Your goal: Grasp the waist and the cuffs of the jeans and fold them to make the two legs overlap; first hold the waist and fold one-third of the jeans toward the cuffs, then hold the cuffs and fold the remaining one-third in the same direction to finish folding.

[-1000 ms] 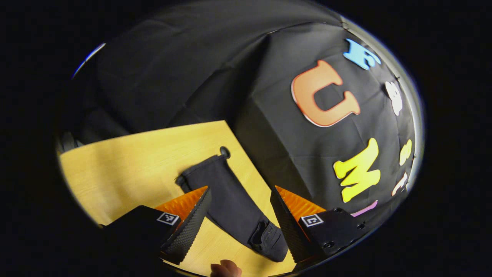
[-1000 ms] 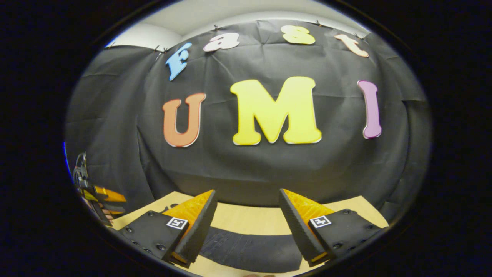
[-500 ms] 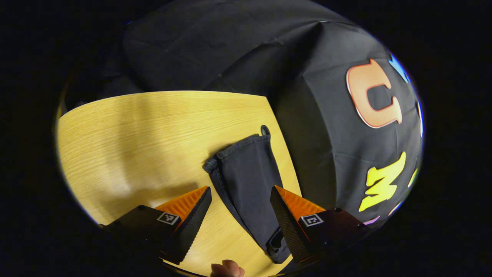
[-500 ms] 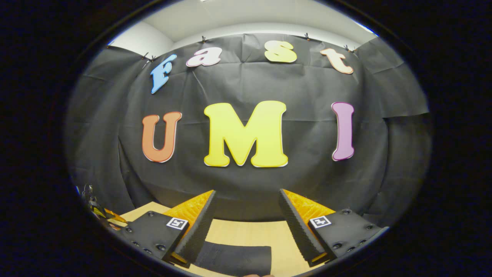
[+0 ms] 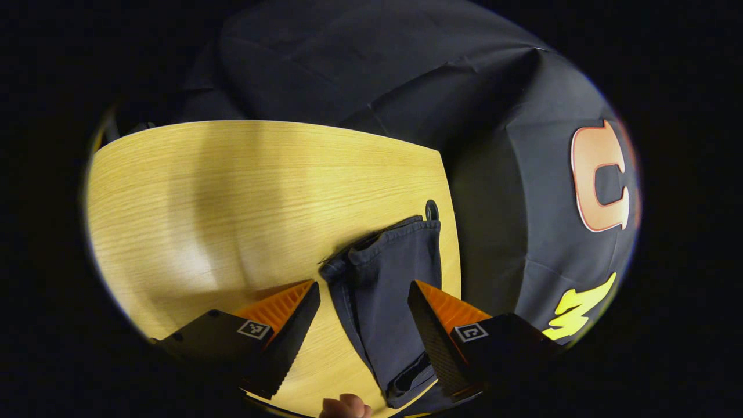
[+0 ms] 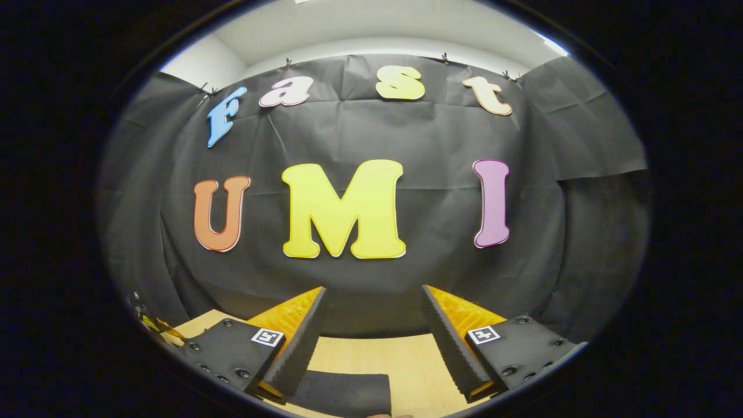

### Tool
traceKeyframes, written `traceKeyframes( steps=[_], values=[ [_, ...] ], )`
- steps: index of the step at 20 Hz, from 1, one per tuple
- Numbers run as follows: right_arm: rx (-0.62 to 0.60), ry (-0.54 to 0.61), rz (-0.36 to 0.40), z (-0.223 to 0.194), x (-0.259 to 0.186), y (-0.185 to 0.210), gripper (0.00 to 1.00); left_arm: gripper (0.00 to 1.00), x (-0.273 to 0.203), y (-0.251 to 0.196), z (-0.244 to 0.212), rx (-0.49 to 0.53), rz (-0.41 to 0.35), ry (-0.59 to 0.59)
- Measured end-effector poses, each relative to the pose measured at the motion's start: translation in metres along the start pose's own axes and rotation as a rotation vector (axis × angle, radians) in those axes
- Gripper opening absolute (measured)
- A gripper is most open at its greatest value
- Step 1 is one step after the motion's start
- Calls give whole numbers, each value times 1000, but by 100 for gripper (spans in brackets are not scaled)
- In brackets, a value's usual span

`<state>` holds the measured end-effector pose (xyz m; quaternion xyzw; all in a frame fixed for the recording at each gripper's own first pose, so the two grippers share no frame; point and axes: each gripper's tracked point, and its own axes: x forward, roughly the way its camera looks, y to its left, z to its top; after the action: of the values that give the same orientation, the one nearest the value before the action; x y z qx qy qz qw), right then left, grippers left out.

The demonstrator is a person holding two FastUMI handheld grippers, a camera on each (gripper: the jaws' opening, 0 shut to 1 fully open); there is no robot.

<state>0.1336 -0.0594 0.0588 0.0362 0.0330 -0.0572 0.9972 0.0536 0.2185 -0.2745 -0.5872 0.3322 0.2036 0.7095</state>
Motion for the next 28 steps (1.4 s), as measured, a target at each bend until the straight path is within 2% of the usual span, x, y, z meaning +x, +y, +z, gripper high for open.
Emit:
traceKeyframes(
  steps=[9, 10, 12, 14, 15, 16, 17, 20, 22, 24, 28],
  values=[
    [43, 22, -33, -4, 3, -19, 94, 97, 23, -10, 7, -7, 40, -30],
    [45, 24, -34, -4, 3, -21, 94, 90, 26, -2, 6, 1, 68, -26],
    [46, 27, -38, -4, 3, -23, 94, 52, 28, 8, 5, -11, 99, -17],
    [48, 30, -43, -5, 2, -28, 94, 30, 30, 4, 7, -33, 74, -11],
    [53, 34, -45, -5, 2, -30, 94, 28, 32, 6, 5, -13, 72, -8],
    [56, 40, -49, -7, 2, -32, 94, 14, 32, 7, 4, 11, 73, -12],
    [58, 43, -50, -7, 2, -34, 94, 17, 34, 8, 6, 22, 77, -16],
    [47, 37, -55, -3, 2, -38, 94, 8, 34, 5, 5, 21, 85, -33],
    [39, 31, -55, 1, 0, -40, 94, 6, 32, 0, 5, 46, 68, -50],
    [33, 29, -56, 4, 0, -43, 94, 6, 24, -8, 6, 120, 39, -59],
    [45, 32, -56, 6, -2, -50, 94, 6, -11, -52, 7, 269, -39, -123]
  ],
)
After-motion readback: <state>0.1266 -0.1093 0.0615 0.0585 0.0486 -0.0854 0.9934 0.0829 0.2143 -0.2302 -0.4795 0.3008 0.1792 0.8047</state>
